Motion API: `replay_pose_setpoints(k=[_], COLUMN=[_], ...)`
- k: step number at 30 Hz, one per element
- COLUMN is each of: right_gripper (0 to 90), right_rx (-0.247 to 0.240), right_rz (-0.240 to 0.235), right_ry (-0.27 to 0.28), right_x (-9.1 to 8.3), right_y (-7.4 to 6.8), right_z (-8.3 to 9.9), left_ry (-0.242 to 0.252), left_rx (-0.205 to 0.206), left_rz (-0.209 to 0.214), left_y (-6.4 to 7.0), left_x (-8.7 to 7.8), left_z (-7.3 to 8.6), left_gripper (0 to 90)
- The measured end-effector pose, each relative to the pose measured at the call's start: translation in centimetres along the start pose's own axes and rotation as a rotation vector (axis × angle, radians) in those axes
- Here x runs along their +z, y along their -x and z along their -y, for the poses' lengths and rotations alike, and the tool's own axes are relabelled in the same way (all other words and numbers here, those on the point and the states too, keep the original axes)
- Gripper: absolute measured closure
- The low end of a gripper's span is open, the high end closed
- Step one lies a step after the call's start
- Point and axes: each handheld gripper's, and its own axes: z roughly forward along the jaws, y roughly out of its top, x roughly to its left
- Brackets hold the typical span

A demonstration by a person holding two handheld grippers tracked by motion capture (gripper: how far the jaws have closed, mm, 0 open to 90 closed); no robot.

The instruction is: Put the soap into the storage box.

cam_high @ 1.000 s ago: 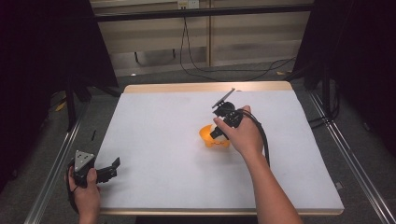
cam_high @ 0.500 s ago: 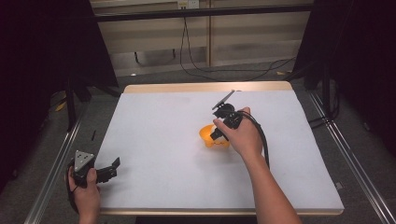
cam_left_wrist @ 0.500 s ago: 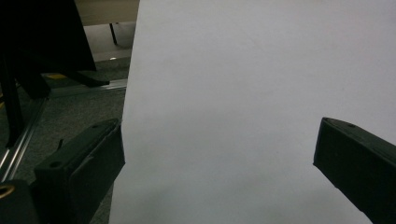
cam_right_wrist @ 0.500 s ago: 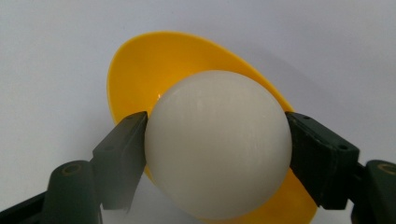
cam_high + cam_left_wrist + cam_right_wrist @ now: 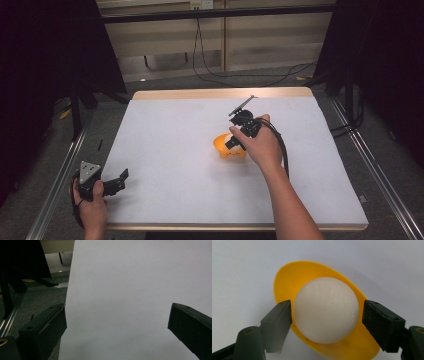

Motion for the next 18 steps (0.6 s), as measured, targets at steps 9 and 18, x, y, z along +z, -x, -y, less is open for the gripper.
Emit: replay_pose_setpoints(k=[9,18], right_gripper=[20.0,13.3], right_rx=[0.006,0.021], right_rz=[0.018,0.040], right_ry=[0.021,0.049], right_x=[-1.1,-2.3], right_y=[0.3,1.3], right_z=[0.5,2.2], left_ry=[-0.001,-0.001], left_rx=[0.005,0.004], left_rz=[-0.002,-0.001], left_y=[0.0,0.0], left_x=[0.0,0.0], left_z=[0.0,0.0], left_gripper=[1.8,1.8])
